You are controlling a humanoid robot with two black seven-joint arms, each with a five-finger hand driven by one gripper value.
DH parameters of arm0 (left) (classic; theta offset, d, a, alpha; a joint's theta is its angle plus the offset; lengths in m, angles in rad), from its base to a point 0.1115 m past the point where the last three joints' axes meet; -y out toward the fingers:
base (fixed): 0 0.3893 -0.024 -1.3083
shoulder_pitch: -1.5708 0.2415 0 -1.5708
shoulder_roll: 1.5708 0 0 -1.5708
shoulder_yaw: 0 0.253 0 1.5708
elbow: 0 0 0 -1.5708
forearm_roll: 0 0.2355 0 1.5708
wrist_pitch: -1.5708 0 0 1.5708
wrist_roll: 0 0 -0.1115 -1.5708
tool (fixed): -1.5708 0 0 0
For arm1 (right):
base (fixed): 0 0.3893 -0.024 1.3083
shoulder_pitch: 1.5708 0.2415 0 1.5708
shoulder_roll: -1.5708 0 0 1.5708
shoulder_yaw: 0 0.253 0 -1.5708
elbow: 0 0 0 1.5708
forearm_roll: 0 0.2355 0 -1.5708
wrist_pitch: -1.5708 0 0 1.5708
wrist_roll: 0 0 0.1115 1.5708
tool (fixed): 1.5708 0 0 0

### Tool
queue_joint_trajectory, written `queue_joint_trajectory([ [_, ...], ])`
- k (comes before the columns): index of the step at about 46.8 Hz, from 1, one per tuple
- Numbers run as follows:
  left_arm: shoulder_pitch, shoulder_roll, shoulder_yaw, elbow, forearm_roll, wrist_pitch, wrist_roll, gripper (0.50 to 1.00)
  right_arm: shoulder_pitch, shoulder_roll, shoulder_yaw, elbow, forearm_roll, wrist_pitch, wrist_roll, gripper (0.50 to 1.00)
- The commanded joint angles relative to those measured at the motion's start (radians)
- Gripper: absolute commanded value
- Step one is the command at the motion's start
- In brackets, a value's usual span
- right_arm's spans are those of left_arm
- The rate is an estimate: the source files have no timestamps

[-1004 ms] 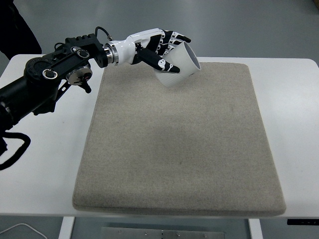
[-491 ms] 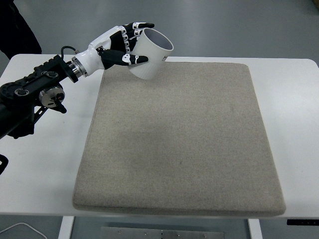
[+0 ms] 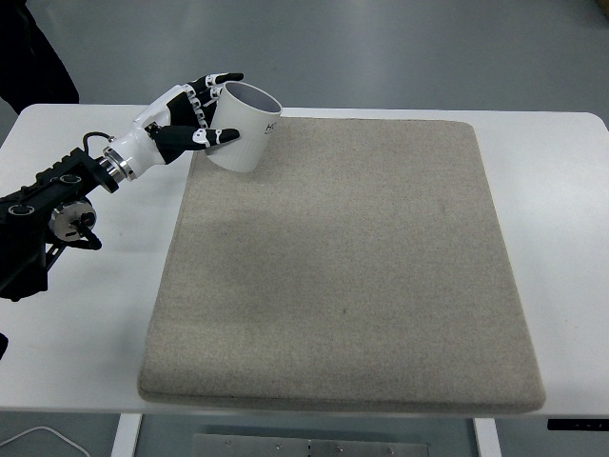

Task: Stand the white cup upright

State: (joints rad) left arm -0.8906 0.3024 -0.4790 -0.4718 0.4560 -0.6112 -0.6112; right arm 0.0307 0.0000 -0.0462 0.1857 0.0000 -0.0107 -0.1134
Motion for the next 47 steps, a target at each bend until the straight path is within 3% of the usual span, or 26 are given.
queue_joint_trajectory([
  [1,0.004,0.000,0.002,0.005,0.006,0.000,0.000,0.500,0.000,0.000,0.000,0.000,0.000,0.000,0.000,0.930],
  [30,0.033,-0.014,0.019,0.032,0.102,0.000,0.000,0.500,0.000,0.000,0.000,0.000,0.000,0.000,0.000,0.930],
  [47,0.058,-0.089,0.007,0.045,0.092,0.000,0.000,0.500,0.000,0.000,0.000,0.000,0.000,0.000,0.000,0.930],
])
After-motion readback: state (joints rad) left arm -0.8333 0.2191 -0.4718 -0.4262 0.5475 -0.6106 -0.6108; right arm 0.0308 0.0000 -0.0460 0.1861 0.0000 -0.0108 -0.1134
